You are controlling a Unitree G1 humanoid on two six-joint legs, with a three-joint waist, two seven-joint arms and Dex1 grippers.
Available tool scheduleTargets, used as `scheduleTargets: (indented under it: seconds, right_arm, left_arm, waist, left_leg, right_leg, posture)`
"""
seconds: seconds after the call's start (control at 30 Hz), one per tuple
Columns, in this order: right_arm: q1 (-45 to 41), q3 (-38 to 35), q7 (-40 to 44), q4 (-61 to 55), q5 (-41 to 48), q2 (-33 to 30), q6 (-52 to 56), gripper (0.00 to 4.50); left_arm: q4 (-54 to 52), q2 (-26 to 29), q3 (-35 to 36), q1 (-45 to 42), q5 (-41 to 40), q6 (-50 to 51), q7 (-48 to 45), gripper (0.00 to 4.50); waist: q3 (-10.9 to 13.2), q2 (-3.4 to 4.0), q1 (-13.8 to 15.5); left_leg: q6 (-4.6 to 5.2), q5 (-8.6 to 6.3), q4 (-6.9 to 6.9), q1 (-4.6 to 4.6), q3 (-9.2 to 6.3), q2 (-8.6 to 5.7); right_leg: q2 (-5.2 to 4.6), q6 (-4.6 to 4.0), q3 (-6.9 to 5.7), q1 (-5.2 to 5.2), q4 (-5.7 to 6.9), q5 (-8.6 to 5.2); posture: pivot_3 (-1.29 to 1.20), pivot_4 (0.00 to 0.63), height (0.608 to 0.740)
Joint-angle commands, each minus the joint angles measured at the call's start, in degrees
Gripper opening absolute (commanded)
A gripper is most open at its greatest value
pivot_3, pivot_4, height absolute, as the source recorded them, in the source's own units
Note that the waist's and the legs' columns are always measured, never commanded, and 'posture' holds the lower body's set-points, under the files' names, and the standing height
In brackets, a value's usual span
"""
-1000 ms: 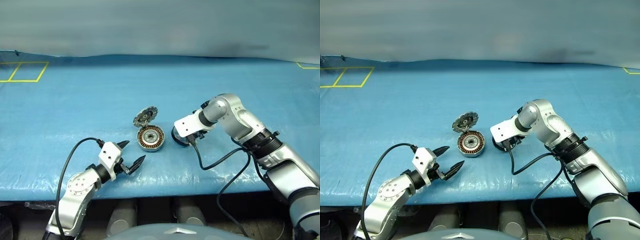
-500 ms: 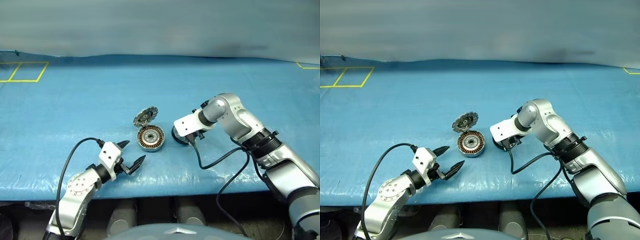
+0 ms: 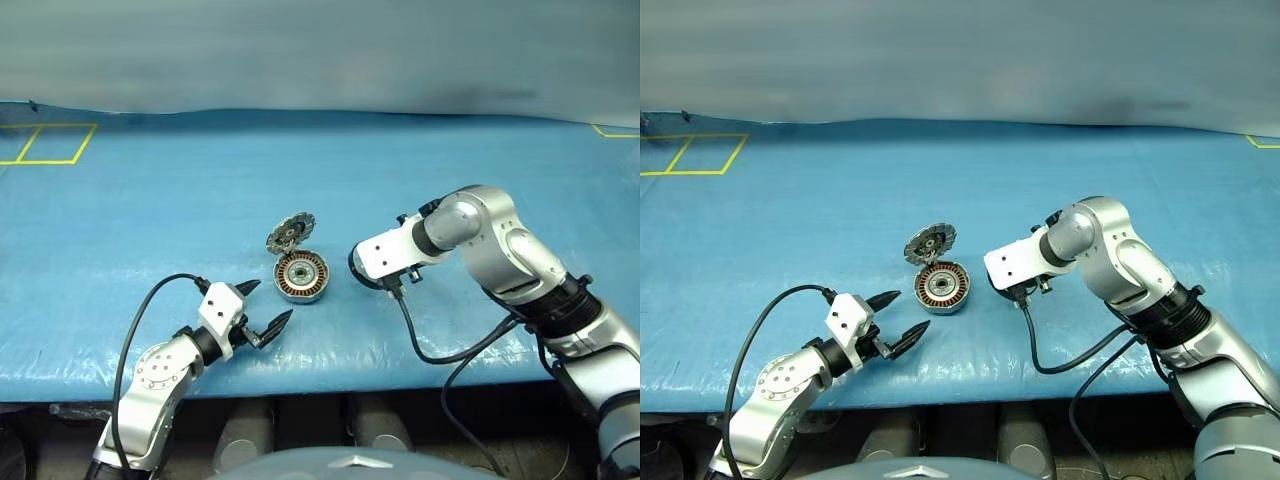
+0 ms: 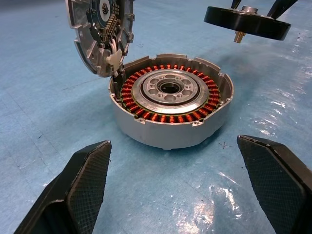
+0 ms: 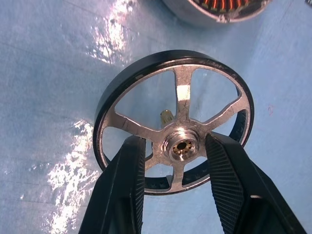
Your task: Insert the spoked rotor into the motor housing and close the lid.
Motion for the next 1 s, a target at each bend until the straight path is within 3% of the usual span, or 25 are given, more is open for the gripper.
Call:
scheduleTargets:
  seconds: [0.03, 0.3, 1.0]
  right_arm:
    - [-0.7, -2.3, -1.5, -4.1, 2.1, 2.9, 3.0, 1.49]
    - [-1.3, -2.4, -5.5, -3.3, 4.6, 7.8, 7.2, 1.49]
    - [-5.3, 1.0, -8.9, 1.4, 7.2, 14.6, 6.6, 1.49]
  left_arm:
    - [-1.1, 0.3, -0.2, -0.4, -0.3, -1.1, -0.4, 4.50]
    - [-1.6, 0.4, 0.1, 0.4, -0.4, -1.0, -0.6, 4.50]
    - [-2.3, 0.8, 0.6, 1.3, 0.1, -2.0, -0.3, 4.50]
  waist:
    - [0.0, 0.00, 0.0]
    - [0.0, 0.00, 0.2]
    - [0.0, 0.00, 0.0]
  left_leg:
    - [0.00, 0.00, 0.00, 0.00, 0.00, 0.00]
    - [0.00, 0.00, 0.02, -0.02, -0.01, -0.02]
    - [0.00, 0.00, -0.01, -0.02, -0.03, -0.01]
  right_leg:
    - [0.00, 0.00, 0.00, 0.00, 0.00, 0.00]
    - [-0.01, 0.01, 0.00, 0.00, -0.02, 0.01]
    - [0.00, 0.01, -0.02, -0.03, 0.00, 0.01]
  posture:
    - [0.00, 0.150, 0.740]
    - [0.00, 0.150, 0.740]
    - [0.00, 0.150, 0.740]
